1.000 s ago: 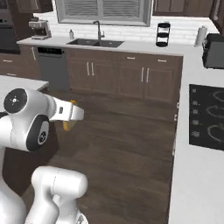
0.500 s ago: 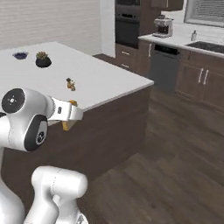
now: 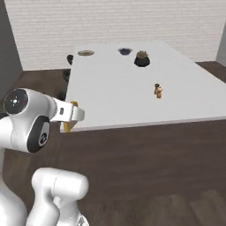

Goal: Start the toaster. Once the lever pops up, take the bread to the plate on the dining counter.

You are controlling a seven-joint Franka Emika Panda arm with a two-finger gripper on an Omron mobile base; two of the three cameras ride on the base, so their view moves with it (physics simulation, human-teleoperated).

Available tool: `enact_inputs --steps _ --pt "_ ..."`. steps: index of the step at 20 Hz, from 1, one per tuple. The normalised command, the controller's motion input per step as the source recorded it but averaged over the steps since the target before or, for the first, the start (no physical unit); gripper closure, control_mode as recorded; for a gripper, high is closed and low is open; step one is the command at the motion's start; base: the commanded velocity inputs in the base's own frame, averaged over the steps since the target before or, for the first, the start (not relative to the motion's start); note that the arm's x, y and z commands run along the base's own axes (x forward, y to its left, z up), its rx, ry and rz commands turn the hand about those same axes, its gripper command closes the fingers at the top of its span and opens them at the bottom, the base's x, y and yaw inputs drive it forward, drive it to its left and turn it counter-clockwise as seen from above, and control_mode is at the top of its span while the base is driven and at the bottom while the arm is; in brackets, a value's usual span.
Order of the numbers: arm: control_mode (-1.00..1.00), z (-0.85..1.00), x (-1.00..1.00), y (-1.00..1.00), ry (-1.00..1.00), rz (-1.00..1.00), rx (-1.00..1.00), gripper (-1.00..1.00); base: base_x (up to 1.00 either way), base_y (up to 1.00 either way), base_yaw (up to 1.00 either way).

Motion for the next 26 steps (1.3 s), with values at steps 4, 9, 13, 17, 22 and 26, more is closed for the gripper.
enact_inputs --steps 4,9,13,17,22,26 --pt "1.00 0.00 0.00 0.00 0.00 0.00 0.00 1.00 0.03 1.00 0.28" --pt "1.00 0.00 0.00 0.00 0.00 0.00 0.00 1.00 0.23 1.00 0.03" --pt "1.00 0.00 0.00 0.00 0.00 0.00 0.00 1.00 0.23 1.00 0.00" --pt "1.00 0.00 0.00 0.00 0.00 0.00 0.00 1.00 0.59 1.00 0.00" --pt "1.00 0.00 0.00 0.00 0.00 0.00 0.00 1.00 1.00 1.00 -0.04" --pt "1.00 0.00 0.00 0.00 0.00 0.00 0.00 1.00 1.00 1.00 -0.14"
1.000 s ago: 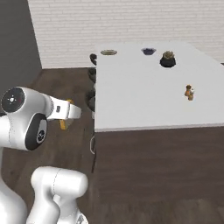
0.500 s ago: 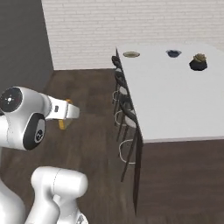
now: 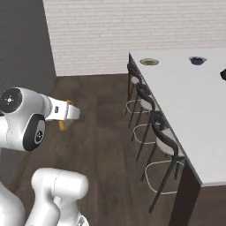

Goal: Start the toaster. Once the lever pops up, take the bread to the plate on the dining counter.

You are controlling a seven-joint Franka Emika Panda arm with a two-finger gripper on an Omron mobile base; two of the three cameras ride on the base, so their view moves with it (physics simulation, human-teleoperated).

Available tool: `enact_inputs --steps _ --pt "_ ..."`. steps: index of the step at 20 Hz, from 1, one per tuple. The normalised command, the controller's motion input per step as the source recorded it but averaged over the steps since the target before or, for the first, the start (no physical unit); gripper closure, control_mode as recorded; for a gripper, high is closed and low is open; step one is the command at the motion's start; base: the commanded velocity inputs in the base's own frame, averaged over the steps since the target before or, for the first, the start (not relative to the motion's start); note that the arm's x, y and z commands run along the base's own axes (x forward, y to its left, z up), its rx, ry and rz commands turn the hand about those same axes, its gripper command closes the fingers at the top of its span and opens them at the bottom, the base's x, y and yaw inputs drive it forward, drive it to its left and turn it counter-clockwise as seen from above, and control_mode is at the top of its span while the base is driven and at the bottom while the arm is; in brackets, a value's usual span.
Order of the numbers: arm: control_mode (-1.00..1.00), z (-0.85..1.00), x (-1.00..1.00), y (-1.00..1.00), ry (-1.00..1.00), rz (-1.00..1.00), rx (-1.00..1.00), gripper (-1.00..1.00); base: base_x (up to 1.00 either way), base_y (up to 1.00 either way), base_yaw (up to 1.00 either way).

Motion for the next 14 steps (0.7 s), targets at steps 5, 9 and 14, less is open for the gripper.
enact_inputs --steps 5,9,14 --pt "1.00 0.00 0.00 0.00 0.00 0.00 0.00 1.00 1.00 0.92 -0.26" --pt "1.00 0.00 0.00 0.00 0.00 0.00 0.00 1.00 1.00 0.85 -0.27" --pt "1.00 0.00 0.00 0.00 0.00 0.00 0.00 1.00 1.00 0.64 -0.25"
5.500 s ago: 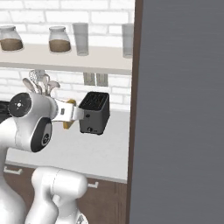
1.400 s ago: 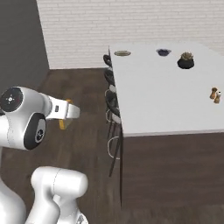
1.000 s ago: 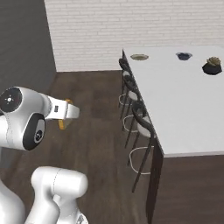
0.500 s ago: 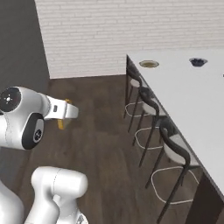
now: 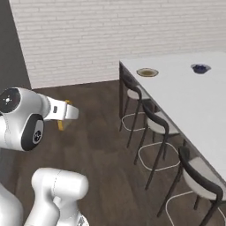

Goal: Start the toaster. Once the lever pops up, take the bread to the plate on the dining counter.

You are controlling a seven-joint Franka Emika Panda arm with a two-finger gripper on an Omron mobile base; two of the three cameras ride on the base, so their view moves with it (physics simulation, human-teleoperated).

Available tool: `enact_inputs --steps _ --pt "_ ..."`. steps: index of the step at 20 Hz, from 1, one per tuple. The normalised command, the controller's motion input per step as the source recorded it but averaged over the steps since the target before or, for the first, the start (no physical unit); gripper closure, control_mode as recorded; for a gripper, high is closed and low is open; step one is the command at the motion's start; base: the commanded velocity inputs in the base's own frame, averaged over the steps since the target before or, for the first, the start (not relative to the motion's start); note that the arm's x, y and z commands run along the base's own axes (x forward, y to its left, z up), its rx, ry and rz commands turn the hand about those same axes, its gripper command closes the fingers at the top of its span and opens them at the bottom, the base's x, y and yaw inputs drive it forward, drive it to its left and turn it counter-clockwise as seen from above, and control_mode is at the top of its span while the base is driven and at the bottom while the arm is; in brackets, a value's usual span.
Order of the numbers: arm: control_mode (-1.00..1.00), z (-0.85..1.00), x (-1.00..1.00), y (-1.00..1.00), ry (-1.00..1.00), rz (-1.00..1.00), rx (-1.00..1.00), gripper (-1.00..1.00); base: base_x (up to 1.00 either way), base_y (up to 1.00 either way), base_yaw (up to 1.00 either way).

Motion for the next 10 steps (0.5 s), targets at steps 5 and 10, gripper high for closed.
enact_inputs --steps 5,10 --pt "1.00 0.00 0.00 0.00 0.00 0.00 0.00 1.00 1.00 0.62 -0.31" --pt "1.00 0.00 0.00 0.00 0.00 0.00 0.00 1.00 1.00 0.63 -0.37"
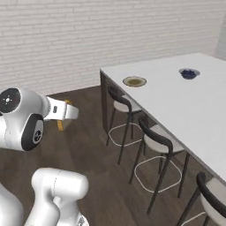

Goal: Start the toaster. Once the lever pops up, take the bread to the plate on the dining counter.

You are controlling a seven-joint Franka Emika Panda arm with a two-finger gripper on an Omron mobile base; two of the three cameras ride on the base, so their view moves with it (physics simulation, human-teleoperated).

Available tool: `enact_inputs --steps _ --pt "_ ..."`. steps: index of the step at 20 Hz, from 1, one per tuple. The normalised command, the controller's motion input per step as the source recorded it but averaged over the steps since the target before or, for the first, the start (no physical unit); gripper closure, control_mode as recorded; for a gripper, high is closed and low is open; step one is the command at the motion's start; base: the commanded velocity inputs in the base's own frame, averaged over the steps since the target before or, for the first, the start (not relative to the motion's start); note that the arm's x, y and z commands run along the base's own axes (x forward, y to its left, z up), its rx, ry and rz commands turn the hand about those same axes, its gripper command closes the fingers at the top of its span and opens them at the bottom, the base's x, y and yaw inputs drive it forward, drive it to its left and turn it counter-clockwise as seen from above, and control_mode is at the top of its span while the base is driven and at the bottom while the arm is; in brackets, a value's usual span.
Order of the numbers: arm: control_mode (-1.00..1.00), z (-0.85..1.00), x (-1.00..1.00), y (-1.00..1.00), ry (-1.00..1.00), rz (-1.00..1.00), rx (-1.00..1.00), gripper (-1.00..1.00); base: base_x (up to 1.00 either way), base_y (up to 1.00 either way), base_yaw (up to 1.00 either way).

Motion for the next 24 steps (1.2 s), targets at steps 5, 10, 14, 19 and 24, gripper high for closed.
enact_inputs --steps 5,10,14,19,24 --pt "1.00 0.00 0.00 0.00 0.00 0.00 0.00 1.00 1.00 0.54 -0.36" --pt "1.00 0.00 0.00 0.00 0.00 0.00 0.00 1.00 1.00 0.53 -0.36" --pt "1.00 0.00 0.00 0.00 0.00 0.00 0.00 1.00 1.00 0.66 -0.43" --pt "1.00 0.00 0.00 0.00 0.00 0.00 0.00 1.00 1.00 0.69 -0.52" --pt "1.00 0.00 0.00 0.00 0.00 0.00 0.00 1.00 0.94 0.54 -0.49"
